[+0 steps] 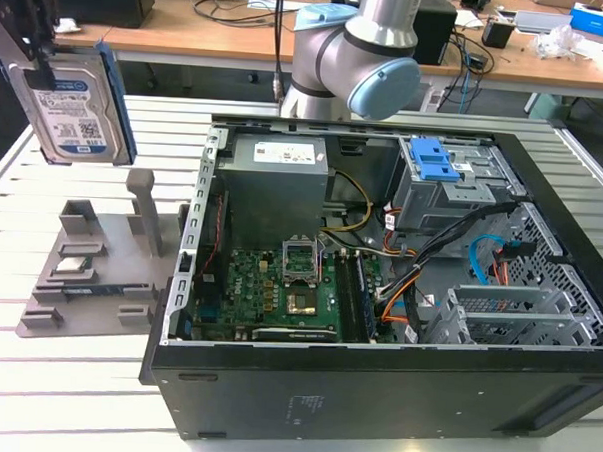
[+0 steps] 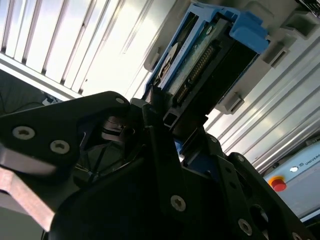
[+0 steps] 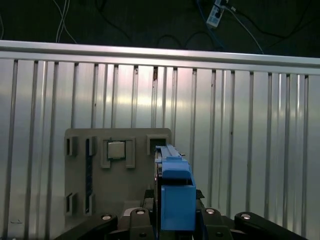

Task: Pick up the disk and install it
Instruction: 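Pick up the disk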

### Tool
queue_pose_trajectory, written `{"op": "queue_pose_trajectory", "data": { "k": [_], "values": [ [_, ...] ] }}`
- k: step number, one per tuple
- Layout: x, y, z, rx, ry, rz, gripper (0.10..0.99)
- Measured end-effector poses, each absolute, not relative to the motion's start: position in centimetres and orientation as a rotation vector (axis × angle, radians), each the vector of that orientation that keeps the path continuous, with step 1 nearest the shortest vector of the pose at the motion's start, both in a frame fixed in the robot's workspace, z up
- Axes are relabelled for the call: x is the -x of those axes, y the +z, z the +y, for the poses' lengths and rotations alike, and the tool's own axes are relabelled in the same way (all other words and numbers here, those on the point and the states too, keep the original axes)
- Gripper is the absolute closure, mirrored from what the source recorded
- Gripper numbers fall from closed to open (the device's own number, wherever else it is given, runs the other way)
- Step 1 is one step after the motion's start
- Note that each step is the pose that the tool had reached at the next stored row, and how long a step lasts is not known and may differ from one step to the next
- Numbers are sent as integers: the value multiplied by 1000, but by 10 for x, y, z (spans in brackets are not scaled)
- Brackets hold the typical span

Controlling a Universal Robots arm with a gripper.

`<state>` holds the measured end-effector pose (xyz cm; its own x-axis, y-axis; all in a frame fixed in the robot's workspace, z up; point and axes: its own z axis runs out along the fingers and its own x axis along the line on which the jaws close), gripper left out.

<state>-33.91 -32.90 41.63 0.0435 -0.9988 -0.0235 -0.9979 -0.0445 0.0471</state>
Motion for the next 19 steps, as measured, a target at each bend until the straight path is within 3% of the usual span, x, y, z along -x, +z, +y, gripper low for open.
{"op": "queue_pose_trajectory", "data": {
  "k": [19],
  "values": [
    [339,449,-328,-2256,-78,-2159,722]
  ]
}}
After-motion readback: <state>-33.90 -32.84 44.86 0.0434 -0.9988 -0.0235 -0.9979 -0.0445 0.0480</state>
